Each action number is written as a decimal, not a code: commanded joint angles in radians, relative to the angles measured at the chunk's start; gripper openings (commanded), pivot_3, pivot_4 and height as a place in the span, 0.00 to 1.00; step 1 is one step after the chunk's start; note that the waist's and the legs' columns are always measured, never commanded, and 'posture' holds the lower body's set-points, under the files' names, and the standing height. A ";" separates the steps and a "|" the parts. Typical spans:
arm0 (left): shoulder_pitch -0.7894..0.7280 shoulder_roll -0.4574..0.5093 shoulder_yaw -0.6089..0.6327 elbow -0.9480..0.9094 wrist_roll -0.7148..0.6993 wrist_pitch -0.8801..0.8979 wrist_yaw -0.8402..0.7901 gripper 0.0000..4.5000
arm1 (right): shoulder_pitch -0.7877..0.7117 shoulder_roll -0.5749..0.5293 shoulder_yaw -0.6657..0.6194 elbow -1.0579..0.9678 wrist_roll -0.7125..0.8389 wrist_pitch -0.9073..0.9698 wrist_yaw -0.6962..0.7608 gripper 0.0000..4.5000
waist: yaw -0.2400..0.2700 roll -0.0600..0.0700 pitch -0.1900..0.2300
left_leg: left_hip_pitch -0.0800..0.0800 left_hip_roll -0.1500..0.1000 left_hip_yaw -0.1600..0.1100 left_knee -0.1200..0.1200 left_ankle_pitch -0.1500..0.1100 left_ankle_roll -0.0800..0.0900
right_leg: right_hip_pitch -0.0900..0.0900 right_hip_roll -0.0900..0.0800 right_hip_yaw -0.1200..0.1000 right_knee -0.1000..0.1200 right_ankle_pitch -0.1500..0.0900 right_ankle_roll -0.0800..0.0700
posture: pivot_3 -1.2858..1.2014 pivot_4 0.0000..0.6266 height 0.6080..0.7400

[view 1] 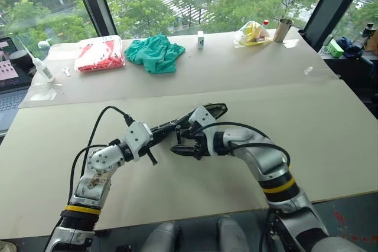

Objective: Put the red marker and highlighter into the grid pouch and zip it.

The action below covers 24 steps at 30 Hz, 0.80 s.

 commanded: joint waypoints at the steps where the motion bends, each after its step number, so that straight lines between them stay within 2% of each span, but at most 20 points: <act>1: 0.005 0.002 0.013 -0.045 -0.016 -0.005 0.005 0.00 | -0.027 0.022 0.012 0.014 -0.001 -0.016 -0.034 0.81 | 0.000 0.000 0.000 | 0.000 0.001 0.000 0.000 0.000 0.000 | 0.000 0.001 0.000 0.000 0.000 0.000 | 0.52 0.24 1.00; 2: 0.006 0.003 0.013 -0.046 -0.016 -0.005 0.005 0.00 | -0.030 0.024 0.015 0.022 -0.006 -0.022 -0.041 0.81 | -0.001 0.000 0.000 | 0.000 0.001 0.000 0.000 -0.001 -0.001 | 0.000 0.001 0.000 0.000 0.000 0.000 | 0.52 0.24 1.00; 5: 0.010 0.004 0.013 -0.048 -0.014 -0.006 0.005 0.00 | -0.032 0.024 0.014 0.028 -0.006 -0.022 -0.060 0.65 | -0.001 0.000 0.000 | 0.000 0.001 0.000 0.000 -0.001 -0.001 | 0.000 0.001 0.000 0.000 0.000 0.000 | 0.52 0.24 1.00; 10: 0.010 0.006 0.013 -0.043 -0.012 -0.010 0.003 0.00 | -0.033 -0.012 0.014 -0.003 0.013 -0.026 -0.038 0.24 | -0.001 0.000 0.000 | 0.000 0.001 0.000 0.000 -0.001 -0.001 | 0.000 0.001 0.000 0.000 0.000 0.000 | 0.52 0.24 1.00; 13: 0.005 0.007 0.015 -0.035 -0.011 -0.013 0.001 0.00 | -0.038 -0.032 0.008 -0.015 0.025 -0.022 -0.028 0.04 | -0.001 0.000 0.000 | 0.000 0.001 0.000 0.000 -0.001 -0.001 | 0.000 0.001 0.000 0.000 0.000 0.000 | 0.52 0.24 1.00; 14: 0.005 0.008 0.016 -0.034 -0.011 -0.013 0.001 0.00 | -0.037 -0.036 0.007 -0.019 0.028 -0.020 -0.025 0.01 | -0.001 0.000 0.000 | 0.000 0.001 0.000 0.000 -0.001 -0.001 | 0.000 0.002 0.000 0.000 0.000 0.000 | 0.52 0.24 1.00; 21: -0.001 0.011 0.021 -0.018 -0.009 -0.019 -0.002 0.00 | -0.025 -0.078 -0.002 -0.087 0.062 -0.005 0.005 0.01 | 0.000 0.000 0.000 | 0.000 0.001 0.000 0.000 -0.001 -0.001 | 0.000 0.002 0.000 0.000 0.000 0.000 | 0.52 0.24 1.00; 24: 0.002 0.014 0.025 -0.012 -0.005 -0.025 -0.001 0.00 | 0.000 -0.178 0.004 -0.179 0.075 -0.011 0.059 0.01 | 0.001 0.000 0.000 | 0.000 0.002 0.000 0.000 -0.001 -0.001 | -0.001 0.002 0.000 0.000 0.000 0.000 | 0.52 0.24 1.00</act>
